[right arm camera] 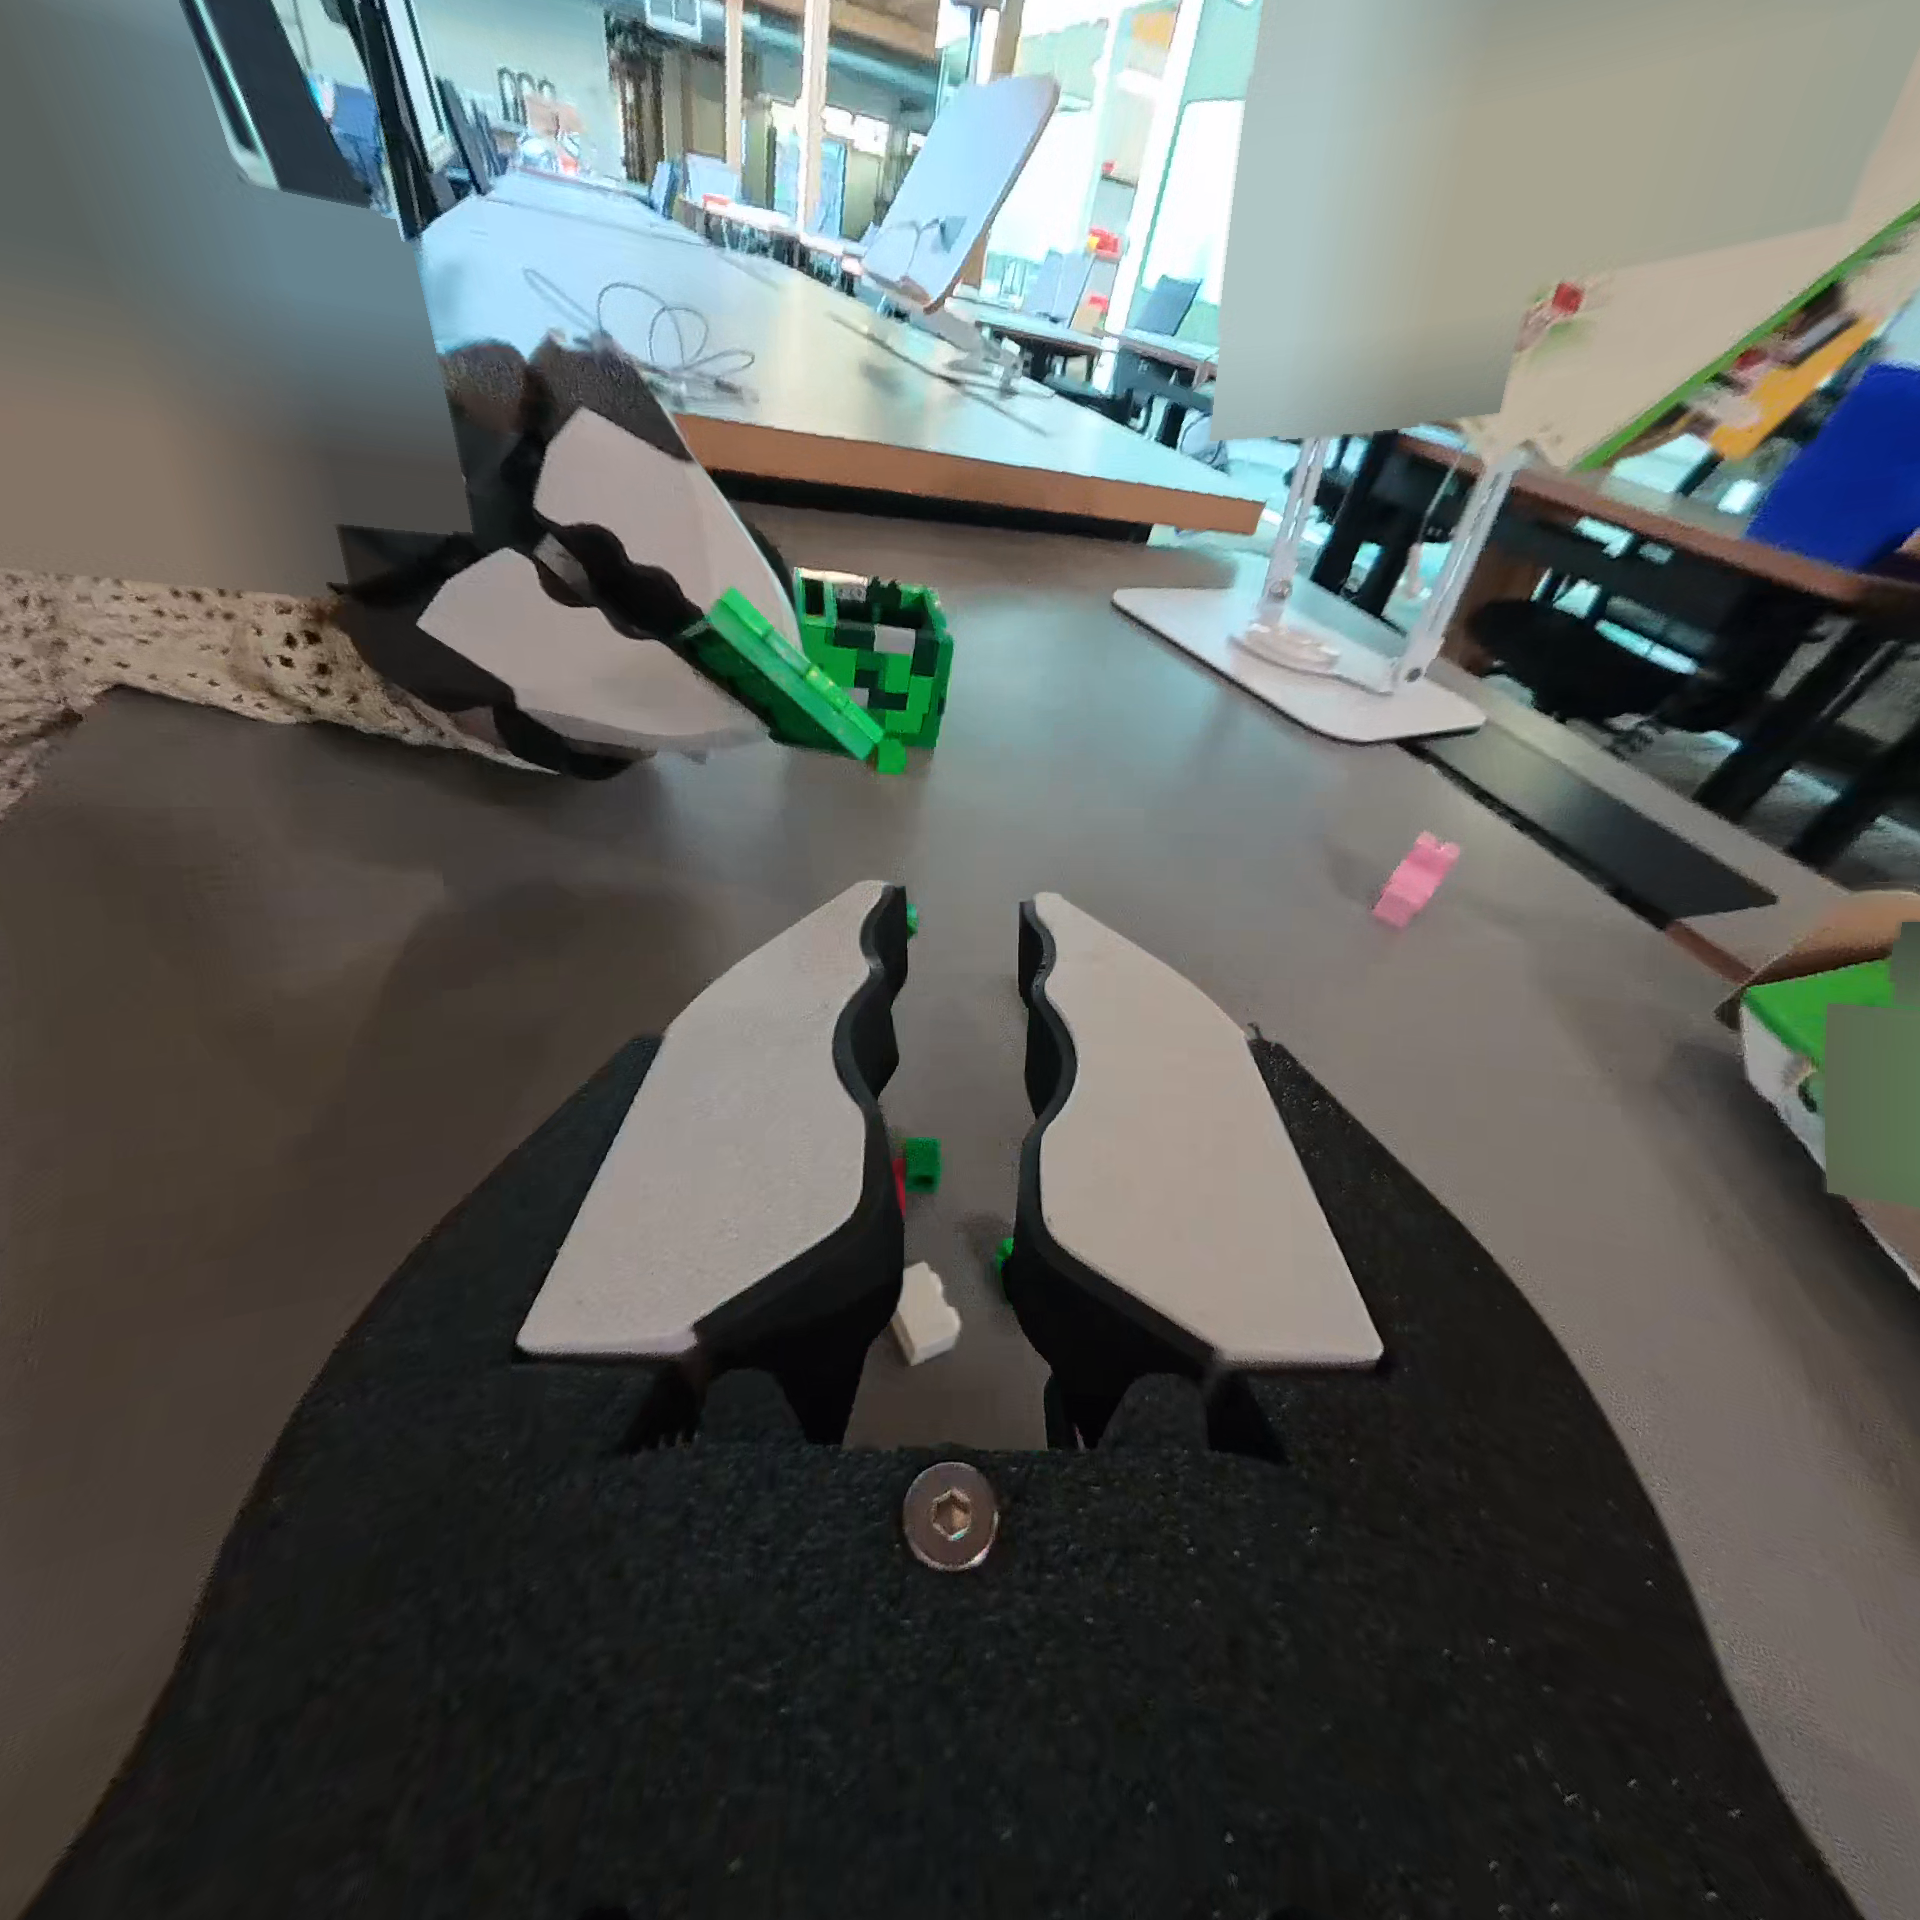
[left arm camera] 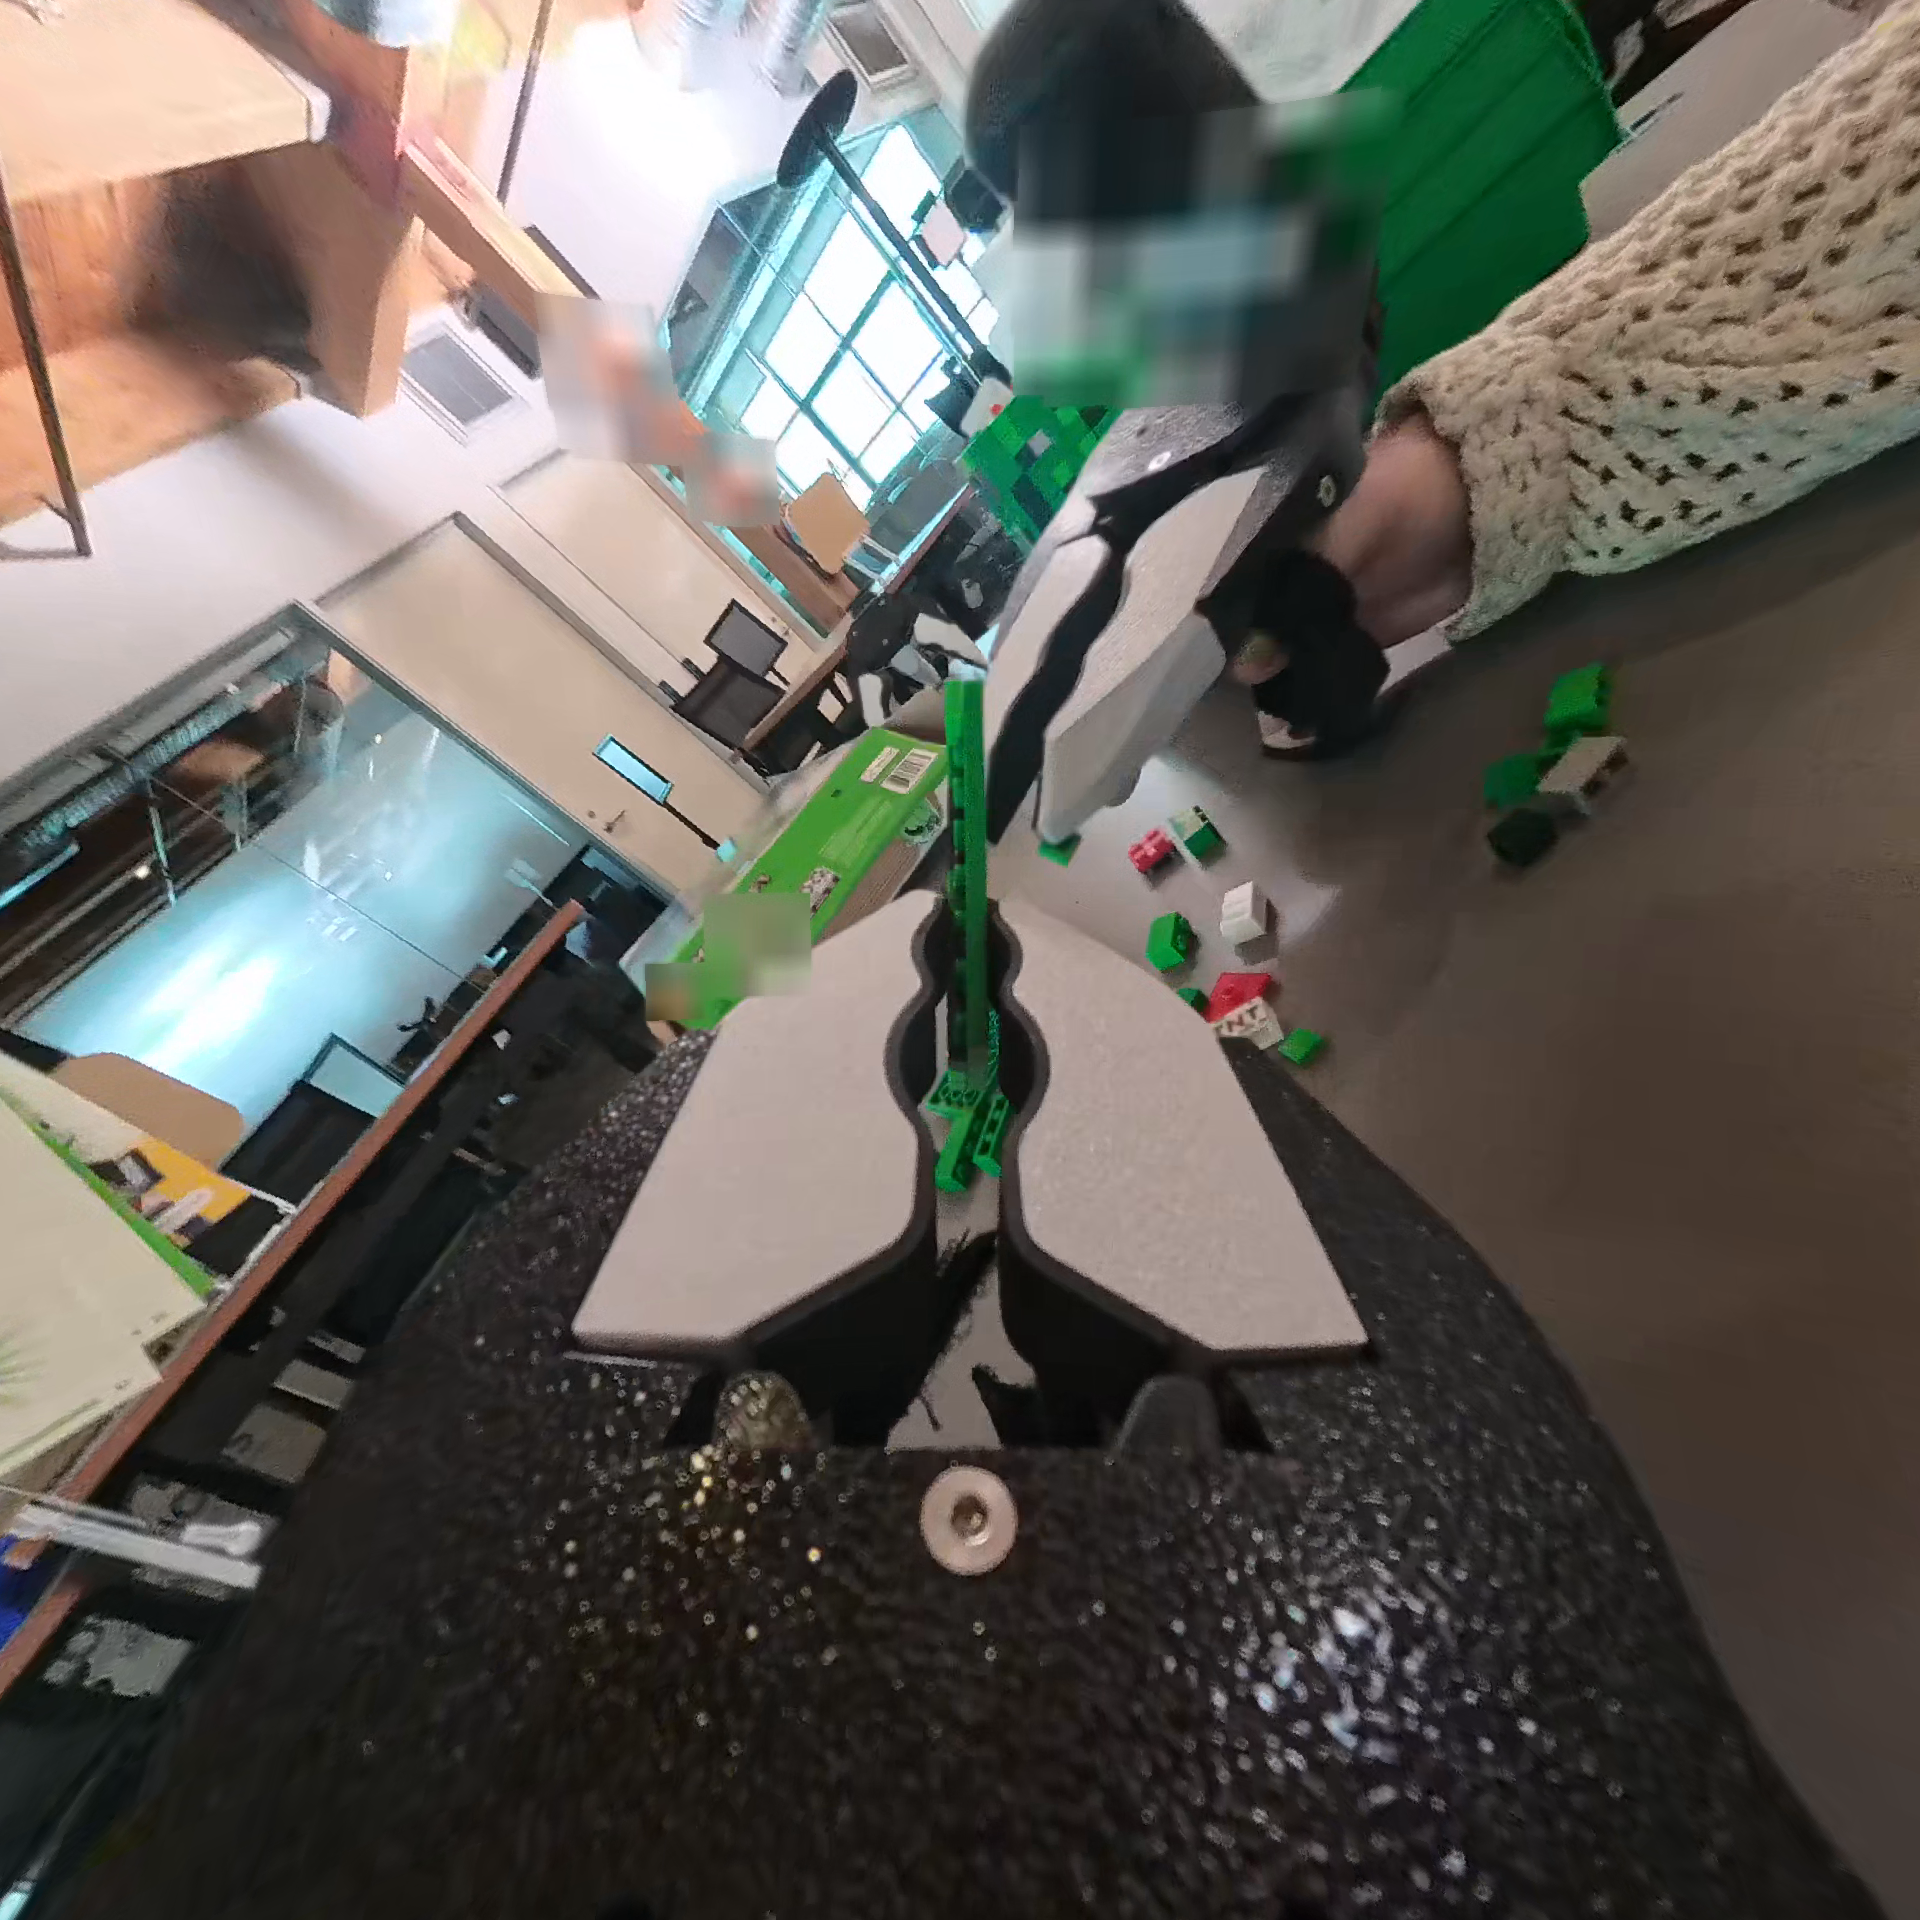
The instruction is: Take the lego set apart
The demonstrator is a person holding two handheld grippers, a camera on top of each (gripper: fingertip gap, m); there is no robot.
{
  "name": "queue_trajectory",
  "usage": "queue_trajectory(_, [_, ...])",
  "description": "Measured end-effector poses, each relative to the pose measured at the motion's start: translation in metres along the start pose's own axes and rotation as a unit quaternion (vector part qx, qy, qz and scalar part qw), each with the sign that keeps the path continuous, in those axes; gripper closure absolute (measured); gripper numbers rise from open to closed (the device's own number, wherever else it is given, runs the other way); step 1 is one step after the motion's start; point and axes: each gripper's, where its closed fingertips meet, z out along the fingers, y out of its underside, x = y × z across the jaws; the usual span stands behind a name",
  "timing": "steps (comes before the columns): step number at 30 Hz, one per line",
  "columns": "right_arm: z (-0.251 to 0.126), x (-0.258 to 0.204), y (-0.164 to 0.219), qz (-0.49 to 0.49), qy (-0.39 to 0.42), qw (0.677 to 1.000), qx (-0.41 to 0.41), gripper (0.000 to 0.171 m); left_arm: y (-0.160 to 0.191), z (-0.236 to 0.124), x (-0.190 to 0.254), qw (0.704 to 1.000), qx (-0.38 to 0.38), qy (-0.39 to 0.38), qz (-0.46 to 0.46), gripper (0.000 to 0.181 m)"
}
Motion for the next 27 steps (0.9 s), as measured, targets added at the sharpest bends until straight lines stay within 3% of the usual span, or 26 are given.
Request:
queue_trajectory(13, [0.009, -0.002, -0.001, 0.04, -0.006, 0.999, -0.004, 0.15, 0.036, 0.004, 0.014, 0.994, -0.091, 0.057, 0.022, 0.176])
queue_trajectory(16, [0.005, -0.014, -0.001, 0.021, -0.046, 0.999, -0.006, 0.15, 0.039, 0.004, 0.023, 0.991, -0.094, 0.088, 0.027, 0.176])
queue_trajectory(20, [0.006, -0.034, 0.018, 0.004, -0.099, 0.991, -0.085, 0.151, 0.048, 0.006, 0.033, 0.985, -0.113, 0.115, 0.054, 0.176])
queue_trajectory(23, [0.007, -0.045, 0.029, 0.002, -0.124, 0.984, -0.127, 0.149, 0.053, 0.007, 0.032, 0.977, -0.126, 0.099, 0.142, 0.176])
queue_trajectory(27, [0.008, -0.049, 0.039, 0.012, -0.135, 0.976, -0.168, 0.139, 0.056, 0.008, 0.032, 0.919, -0.143, 0.053, 0.365, 0.176])
